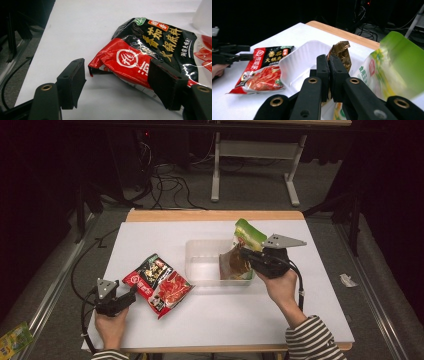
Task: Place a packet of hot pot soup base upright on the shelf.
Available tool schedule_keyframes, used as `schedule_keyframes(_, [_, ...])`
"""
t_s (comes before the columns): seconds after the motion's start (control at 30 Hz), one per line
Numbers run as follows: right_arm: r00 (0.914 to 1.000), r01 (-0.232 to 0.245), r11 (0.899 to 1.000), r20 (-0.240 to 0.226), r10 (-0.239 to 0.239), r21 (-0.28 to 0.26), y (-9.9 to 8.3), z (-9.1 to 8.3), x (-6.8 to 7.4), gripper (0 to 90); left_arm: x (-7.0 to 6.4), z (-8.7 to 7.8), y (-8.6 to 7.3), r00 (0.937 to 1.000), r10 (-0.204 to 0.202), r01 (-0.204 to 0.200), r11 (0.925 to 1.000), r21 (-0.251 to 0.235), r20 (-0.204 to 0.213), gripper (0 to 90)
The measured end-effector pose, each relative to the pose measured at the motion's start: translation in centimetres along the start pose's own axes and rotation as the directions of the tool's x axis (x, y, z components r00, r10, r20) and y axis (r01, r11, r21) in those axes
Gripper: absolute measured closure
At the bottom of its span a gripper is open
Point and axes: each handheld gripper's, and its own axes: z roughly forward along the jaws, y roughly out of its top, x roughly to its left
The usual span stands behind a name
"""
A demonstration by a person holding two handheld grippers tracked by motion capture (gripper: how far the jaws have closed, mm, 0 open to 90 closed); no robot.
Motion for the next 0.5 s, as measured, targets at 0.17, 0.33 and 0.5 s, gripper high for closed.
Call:
schedule_keyframes(0.17, [0.9996,-0.019,1.000,0.020,0.019,0.001,0.8,1.5,-0.7,87.8,0.0,0.0,0.0,1.0000,0.000,0.000,1.0000,0.000,0.001,31.0])
schedule_keyframes(0.33, [0.9988,-0.032,0.999,0.036,0.032,0.007,1.3,2.5,-1.4,87.8,0.0,0.0,0.0,1.0000,0.000,0.000,1.0000,-0.002,0.000,31.0])
schedule_keyframes(0.5, [0.9979,-0.042,0.999,0.049,0.041,0.011,1.5,3.4,-2.1,87.8,0.0,0.0,0.0,1.0000,0.000,0.000,1.0000,-0.002,-0.001,31.0])
